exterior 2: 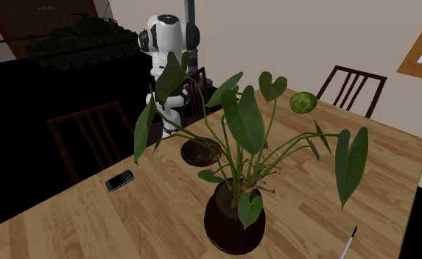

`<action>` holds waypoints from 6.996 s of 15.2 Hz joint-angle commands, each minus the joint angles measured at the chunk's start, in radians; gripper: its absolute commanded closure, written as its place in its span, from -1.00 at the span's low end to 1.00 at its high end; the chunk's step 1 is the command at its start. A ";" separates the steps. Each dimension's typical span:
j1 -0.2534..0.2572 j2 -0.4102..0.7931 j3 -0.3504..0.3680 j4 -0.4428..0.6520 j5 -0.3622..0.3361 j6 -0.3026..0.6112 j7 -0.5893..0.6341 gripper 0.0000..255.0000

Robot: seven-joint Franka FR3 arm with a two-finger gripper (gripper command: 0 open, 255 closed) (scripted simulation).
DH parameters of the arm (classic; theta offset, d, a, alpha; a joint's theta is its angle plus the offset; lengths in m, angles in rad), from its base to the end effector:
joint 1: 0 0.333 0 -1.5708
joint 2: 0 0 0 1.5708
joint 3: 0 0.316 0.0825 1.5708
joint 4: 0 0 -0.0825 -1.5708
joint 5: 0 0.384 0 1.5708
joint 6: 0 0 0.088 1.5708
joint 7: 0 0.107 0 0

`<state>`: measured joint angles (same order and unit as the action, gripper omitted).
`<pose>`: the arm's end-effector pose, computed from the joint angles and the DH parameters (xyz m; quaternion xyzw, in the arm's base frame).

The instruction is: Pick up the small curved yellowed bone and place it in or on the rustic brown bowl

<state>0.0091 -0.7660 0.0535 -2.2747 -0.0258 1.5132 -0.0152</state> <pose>0.3065 0.0223 0.6172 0.9990 0.0307 0.0024 0.0314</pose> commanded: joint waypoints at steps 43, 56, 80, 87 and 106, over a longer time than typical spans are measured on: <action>0.473 1.346 0.574 0.865 -0.606 -0.232 0.446 -1.00; 0.458 1.334 0.575 0.831 -0.603 -0.210 0.449 1.00; 0.018 0.712 0.661 0.048 -0.038 0.717 0.021 -1.00; 0.019 0.706 0.661 0.045 -0.033 0.716 0.019 1.00; 0.020 0.621 0.639 0.165 0.035 0.532 -0.044 1.00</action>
<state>0.0289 -0.1400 0.6940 -2.1199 0.0051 2.0599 -0.0570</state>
